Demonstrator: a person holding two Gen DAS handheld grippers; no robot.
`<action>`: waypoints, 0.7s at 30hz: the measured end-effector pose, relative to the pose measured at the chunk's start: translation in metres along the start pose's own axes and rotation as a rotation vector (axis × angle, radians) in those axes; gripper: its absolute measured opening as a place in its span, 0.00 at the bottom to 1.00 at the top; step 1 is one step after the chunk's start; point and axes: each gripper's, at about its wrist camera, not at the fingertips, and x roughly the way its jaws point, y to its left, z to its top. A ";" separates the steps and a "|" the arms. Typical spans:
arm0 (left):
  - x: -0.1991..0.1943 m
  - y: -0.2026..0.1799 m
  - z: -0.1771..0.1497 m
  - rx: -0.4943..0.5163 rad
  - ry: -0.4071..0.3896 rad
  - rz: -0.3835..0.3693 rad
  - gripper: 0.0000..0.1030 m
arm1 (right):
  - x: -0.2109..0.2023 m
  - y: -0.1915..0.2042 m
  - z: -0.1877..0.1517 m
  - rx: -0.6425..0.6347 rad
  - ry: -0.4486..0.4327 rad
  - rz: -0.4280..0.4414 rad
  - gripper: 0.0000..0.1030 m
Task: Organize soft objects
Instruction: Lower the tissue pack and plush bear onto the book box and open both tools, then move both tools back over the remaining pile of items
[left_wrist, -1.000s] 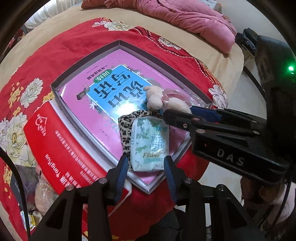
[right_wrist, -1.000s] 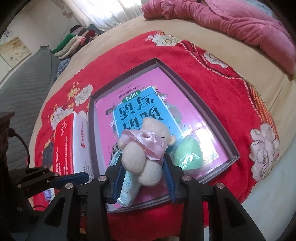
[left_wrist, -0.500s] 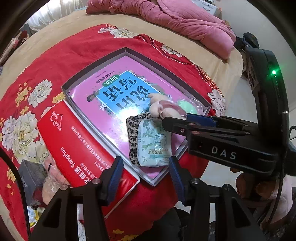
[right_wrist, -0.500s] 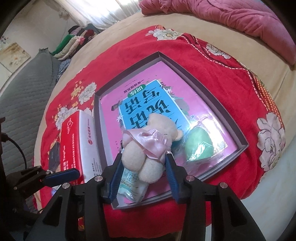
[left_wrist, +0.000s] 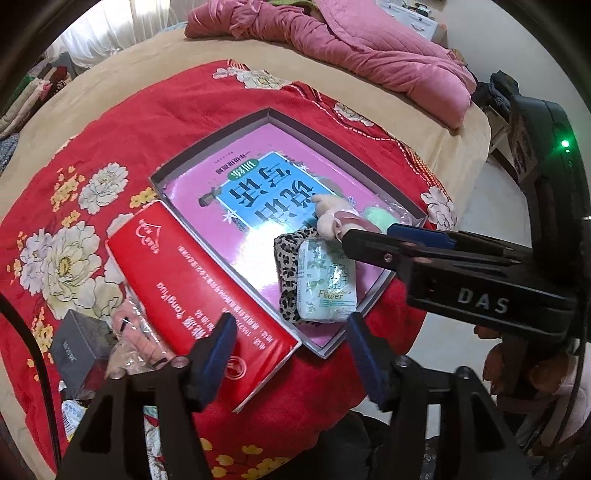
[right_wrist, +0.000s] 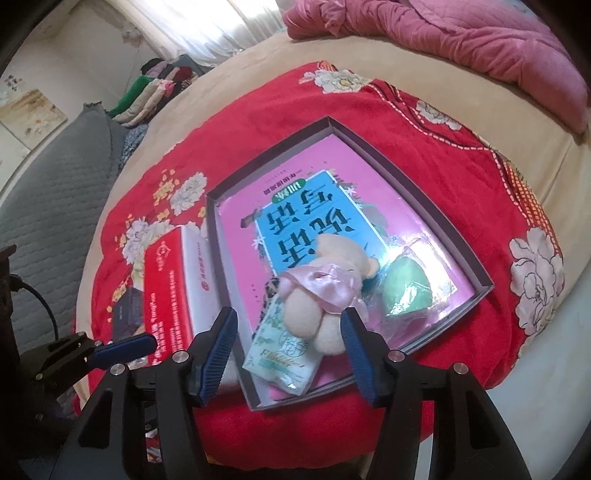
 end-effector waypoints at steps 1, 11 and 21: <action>-0.002 0.001 -0.001 -0.001 -0.004 0.001 0.62 | -0.004 0.002 -0.001 -0.003 -0.010 -0.002 0.62; -0.024 0.013 -0.014 -0.034 -0.043 0.016 0.64 | -0.042 0.019 -0.002 -0.027 -0.116 -0.057 0.72; -0.054 0.030 -0.032 -0.081 -0.099 0.037 0.65 | -0.067 0.049 -0.010 -0.102 -0.186 -0.130 0.74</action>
